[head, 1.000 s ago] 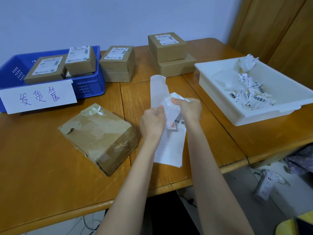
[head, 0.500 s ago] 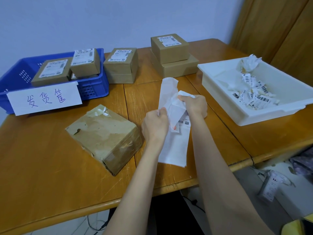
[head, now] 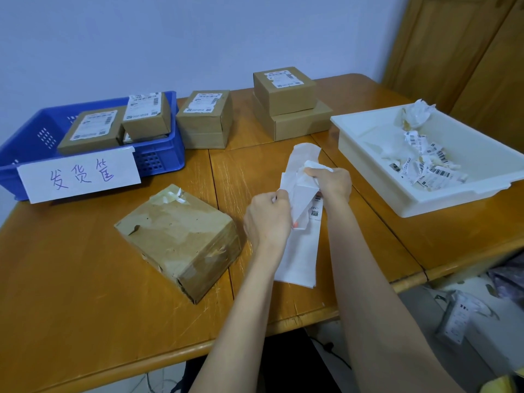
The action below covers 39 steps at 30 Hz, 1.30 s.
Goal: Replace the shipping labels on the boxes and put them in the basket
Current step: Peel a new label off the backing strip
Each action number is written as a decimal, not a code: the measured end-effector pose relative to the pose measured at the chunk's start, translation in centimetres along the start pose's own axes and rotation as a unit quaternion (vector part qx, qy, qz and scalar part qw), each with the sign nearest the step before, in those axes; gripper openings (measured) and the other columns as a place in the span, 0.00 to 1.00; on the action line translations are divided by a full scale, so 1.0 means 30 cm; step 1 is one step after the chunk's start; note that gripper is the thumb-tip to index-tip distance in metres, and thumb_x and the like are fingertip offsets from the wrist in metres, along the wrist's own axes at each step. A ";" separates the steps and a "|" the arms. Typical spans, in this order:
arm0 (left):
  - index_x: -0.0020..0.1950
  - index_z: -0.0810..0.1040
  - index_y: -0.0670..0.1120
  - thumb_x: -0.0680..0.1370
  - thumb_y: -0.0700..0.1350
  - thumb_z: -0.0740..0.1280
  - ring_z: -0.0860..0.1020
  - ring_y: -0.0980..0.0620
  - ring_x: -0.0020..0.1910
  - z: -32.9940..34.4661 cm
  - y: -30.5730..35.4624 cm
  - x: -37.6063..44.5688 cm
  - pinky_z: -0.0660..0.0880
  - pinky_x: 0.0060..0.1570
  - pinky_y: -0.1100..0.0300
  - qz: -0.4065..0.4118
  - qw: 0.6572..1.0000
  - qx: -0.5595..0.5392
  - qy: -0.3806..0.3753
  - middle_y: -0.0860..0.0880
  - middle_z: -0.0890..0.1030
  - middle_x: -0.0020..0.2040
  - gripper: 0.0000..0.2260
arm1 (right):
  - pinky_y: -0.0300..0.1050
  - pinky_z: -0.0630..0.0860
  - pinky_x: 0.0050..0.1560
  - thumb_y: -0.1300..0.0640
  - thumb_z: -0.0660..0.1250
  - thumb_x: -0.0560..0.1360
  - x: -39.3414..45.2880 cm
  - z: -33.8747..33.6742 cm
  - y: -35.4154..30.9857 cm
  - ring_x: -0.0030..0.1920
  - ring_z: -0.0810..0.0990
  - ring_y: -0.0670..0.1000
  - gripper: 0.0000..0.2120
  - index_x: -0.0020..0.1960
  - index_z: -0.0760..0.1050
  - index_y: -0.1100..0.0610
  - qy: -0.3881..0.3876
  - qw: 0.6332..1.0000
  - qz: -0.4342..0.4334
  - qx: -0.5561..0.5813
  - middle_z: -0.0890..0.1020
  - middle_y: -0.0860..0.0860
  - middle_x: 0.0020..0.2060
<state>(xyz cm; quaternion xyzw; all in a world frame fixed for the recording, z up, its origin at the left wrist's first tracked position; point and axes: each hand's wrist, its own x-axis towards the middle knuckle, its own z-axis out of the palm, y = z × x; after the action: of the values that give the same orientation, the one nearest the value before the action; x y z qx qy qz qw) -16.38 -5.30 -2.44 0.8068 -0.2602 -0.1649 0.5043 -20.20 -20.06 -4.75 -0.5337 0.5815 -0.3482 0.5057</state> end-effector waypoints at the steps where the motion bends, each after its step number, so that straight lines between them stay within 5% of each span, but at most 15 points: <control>1: 0.27 0.63 0.46 0.82 0.43 0.58 0.68 0.56 0.19 0.001 0.000 -0.001 0.57 0.25 0.65 0.002 1.000 0.001 0.000 0.51 0.69 0.22 0.22 | 0.50 0.77 0.48 0.51 0.75 0.69 0.001 0.001 0.002 0.41 0.77 0.53 0.12 0.39 0.74 0.56 0.004 1.000 -0.003 0.000 0.78 0.51 0.39; 5: 0.28 0.64 0.46 0.83 0.43 0.57 0.71 0.62 0.20 -0.002 -0.005 -0.009 0.56 0.21 0.70 0.009 1.000 0.014 0.002 0.51 0.70 0.22 0.22 | 0.46 0.75 0.42 0.53 0.75 0.70 0.009 0.001 0.007 0.40 0.77 0.53 0.16 0.34 0.68 0.53 0.012 1.000 -0.008 0.001 0.77 0.51 0.40; 11: 0.28 0.70 0.47 0.82 0.43 0.59 0.74 0.57 0.26 -0.011 0.013 -0.020 0.68 0.30 0.61 0.025 0.999 0.028 0.004 0.55 0.74 0.26 0.21 | 0.35 0.68 0.25 0.61 0.73 0.71 0.032 0.000 0.020 0.39 0.76 0.53 0.15 0.32 0.69 0.59 0.030 0.999 -0.014 0.043 0.74 0.48 0.31; 14: 0.28 0.73 0.49 0.82 0.44 0.60 0.75 0.52 0.31 -0.022 0.027 -0.034 0.71 0.34 0.59 0.033 0.999 0.030 -0.007 0.58 0.75 0.29 0.20 | 0.41 0.73 0.33 0.61 0.74 0.71 0.033 -0.005 0.017 0.43 0.80 0.56 0.07 0.41 0.77 0.64 0.028 0.998 -0.014 0.050 0.78 0.53 0.37; 17: 0.29 0.73 0.50 0.82 0.45 0.60 0.75 0.53 0.30 -0.029 0.023 -0.032 0.71 0.34 0.60 0.032 0.999 0.034 0.000 0.54 0.75 0.28 0.20 | 0.50 0.79 0.46 0.62 0.73 0.71 0.025 -0.006 0.014 0.50 0.82 0.59 0.12 0.51 0.78 0.69 0.028 0.998 -0.007 0.063 0.82 0.61 0.50; 21: 0.33 0.77 0.47 0.83 0.48 0.59 0.75 0.56 0.30 -0.037 0.010 -0.026 0.71 0.33 0.62 0.036 0.999 0.034 0.023 0.52 0.76 0.28 0.19 | 0.50 0.81 0.42 0.61 0.73 0.72 0.040 -0.014 0.016 0.44 0.81 0.55 0.07 0.42 0.75 0.61 0.012 0.995 0.013 0.097 0.82 0.60 0.51; 24: 0.43 0.77 0.46 0.83 0.56 0.57 0.75 0.53 0.37 -0.044 0.003 0.001 0.70 0.39 0.56 0.027 0.998 0.039 -0.035 0.52 0.76 0.33 0.18 | 0.42 0.80 0.28 0.57 0.72 0.74 0.045 -0.023 0.011 0.36 0.78 0.51 0.12 0.38 0.70 0.57 -0.009 0.990 0.030 0.136 0.78 0.55 0.42; 27: 0.39 0.75 0.48 0.79 0.63 0.61 0.75 0.55 0.33 -0.047 0.005 0.007 0.71 0.37 0.59 0.015 0.995 0.066 -0.074 0.52 0.76 0.28 0.21 | 0.48 0.82 0.41 0.54 0.73 0.74 0.042 -0.016 0.010 0.33 0.75 0.49 0.14 0.37 0.69 0.57 -0.009 0.991 0.028 0.133 0.77 0.54 0.38; 30: 0.33 0.75 0.47 0.79 0.51 0.66 0.74 0.53 0.29 -0.050 0.003 0.001 0.70 0.32 0.62 0.008 0.996 0.067 -0.060 0.52 0.75 0.23 0.15 | 0.55 0.80 0.51 0.52 0.74 0.71 0.039 -0.006 0.009 0.41 0.79 0.53 0.16 0.34 0.69 0.56 0.007 0.993 0.015 0.115 0.77 0.51 0.35; 33: 0.32 0.76 0.43 0.75 0.42 0.67 0.74 0.49 0.29 -0.063 0.015 0.004 0.78 0.38 0.53 -0.028 0.997 -0.013 -0.071 0.52 0.73 0.19 0.11 | 0.55 0.79 0.51 0.50 0.75 0.70 0.037 0.009 0.011 0.42 0.79 0.54 0.17 0.33 0.69 0.55 0.007 0.997 0.007 0.080 0.79 0.52 0.38; 39: 0.30 0.75 0.45 0.75 0.42 0.68 0.70 0.54 0.25 -0.072 0.052 0.002 0.73 0.39 0.57 -0.031 0.994 -0.072 -0.071 0.54 0.71 0.18 0.13 | 0.52 0.79 0.52 0.48 0.74 0.71 0.033 0.013 -0.002 0.44 0.79 0.54 0.16 0.35 0.68 0.53 0.014 0.999 0.011 0.043 0.78 0.52 0.42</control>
<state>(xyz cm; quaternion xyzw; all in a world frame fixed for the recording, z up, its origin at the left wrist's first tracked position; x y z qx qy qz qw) -15.59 -4.30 -0.09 0.7626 -0.2574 -0.2553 0.5356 -19.74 -20.99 -5.00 -0.5001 0.5789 -0.3743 0.5241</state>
